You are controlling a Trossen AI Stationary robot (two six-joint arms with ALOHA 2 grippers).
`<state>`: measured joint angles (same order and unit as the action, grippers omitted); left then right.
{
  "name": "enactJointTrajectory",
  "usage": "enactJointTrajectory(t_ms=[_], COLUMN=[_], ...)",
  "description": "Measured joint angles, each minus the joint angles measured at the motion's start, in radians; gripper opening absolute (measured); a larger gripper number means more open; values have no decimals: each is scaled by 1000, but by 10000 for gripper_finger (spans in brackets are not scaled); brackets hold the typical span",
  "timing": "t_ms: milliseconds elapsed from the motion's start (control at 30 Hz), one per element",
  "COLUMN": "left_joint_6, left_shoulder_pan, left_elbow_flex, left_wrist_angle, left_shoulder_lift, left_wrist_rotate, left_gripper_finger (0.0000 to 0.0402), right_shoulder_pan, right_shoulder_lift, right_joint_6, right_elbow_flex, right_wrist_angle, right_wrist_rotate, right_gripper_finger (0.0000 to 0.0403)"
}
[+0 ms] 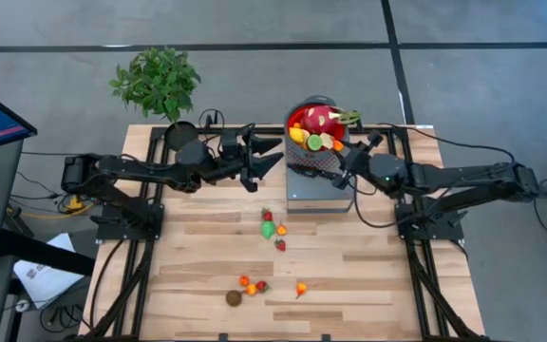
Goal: Pick & Place Fruit
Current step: Put the yellow pear into the red colander on the shelf, then put the half kiwi into the red colander on the shelf
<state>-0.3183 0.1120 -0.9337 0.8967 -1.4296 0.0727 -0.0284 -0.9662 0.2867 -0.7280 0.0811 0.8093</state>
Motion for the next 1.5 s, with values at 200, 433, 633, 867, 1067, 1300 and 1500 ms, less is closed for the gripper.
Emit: enactJointTrajectory(t_ms=[200,433,633,867,1067,1300,1500], left_joint_6=[0,0,0,0,0,0,0], left_shoulder_pan=[0,0,0,0,0,0,0], left_elbow_flex=[0,0,0,0,0,0,0], left_wrist_angle=[0,0,0,0,0,0,0], left_shoulder_lift=[0,0,0,0,0,0,0], left_wrist_rotate=[1,1,1,1,1,1,1], left_gripper_finger=[229,230,230,230,229,229,229], right_shoulder_pan=[-65,-195,-266,-272,-260,-257,-225], right_shoulder_lift=[-3,-23,-102,-165,-166,-139,-49], right_joint_6=[24,-7,-8,0,3,30,37], right_elbow_flex=[0,0,0,0,0,1,0], right_wrist_angle=[-18,-67,-105,-142,-152,-151,-133], right_wrist_rotate=[-80,-270,-359,-367,-366,-364,-364], right_gripper_finger=[105,105,105,107,151,219,217])
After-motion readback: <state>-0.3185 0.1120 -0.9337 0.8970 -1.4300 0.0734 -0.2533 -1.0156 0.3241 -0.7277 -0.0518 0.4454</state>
